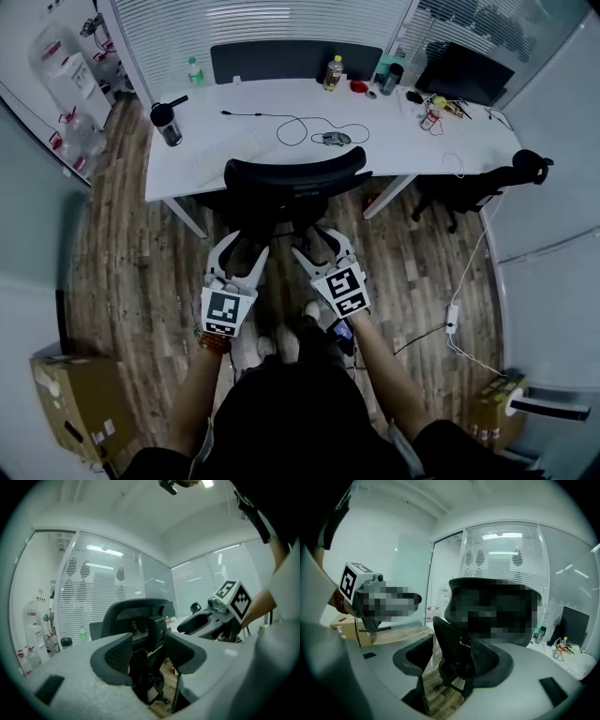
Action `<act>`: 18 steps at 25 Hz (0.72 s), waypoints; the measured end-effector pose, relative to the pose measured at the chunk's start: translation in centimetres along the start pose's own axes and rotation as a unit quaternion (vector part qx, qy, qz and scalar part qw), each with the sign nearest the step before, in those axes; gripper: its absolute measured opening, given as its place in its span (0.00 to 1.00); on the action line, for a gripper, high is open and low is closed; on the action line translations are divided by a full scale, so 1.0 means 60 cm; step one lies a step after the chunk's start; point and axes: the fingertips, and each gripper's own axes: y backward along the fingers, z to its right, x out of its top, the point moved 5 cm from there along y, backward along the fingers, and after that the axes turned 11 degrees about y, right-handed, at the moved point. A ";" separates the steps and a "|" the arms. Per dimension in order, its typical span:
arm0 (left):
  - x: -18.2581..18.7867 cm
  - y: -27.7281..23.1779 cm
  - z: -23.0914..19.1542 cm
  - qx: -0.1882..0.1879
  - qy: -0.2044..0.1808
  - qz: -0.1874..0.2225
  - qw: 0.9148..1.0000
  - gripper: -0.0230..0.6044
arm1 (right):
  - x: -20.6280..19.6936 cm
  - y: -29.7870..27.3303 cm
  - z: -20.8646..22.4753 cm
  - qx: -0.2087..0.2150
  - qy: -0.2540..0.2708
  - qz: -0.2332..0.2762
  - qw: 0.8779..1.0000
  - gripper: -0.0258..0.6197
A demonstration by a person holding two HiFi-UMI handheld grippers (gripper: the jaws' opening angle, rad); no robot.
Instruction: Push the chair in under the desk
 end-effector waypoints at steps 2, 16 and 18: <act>0.001 0.011 0.011 0.001 -0.002 0.008 1.000 0.37 | 0.004 0.014 -0.016 0.000 -0.003 0.004 1.000 0.43; -0.008 0.087 0.064 0.049 0.012 0.039 0.998 0.26 | 0.031 0.074 -0.126 -0.021 -0.053 0.031 0.998 0.37; -0.013 0.098 0.072 0.050 0.026 0.037 0.998 0.23 | 0.042 0.082 -0.138 -0.026 -0.053 0.040 0.997 0.33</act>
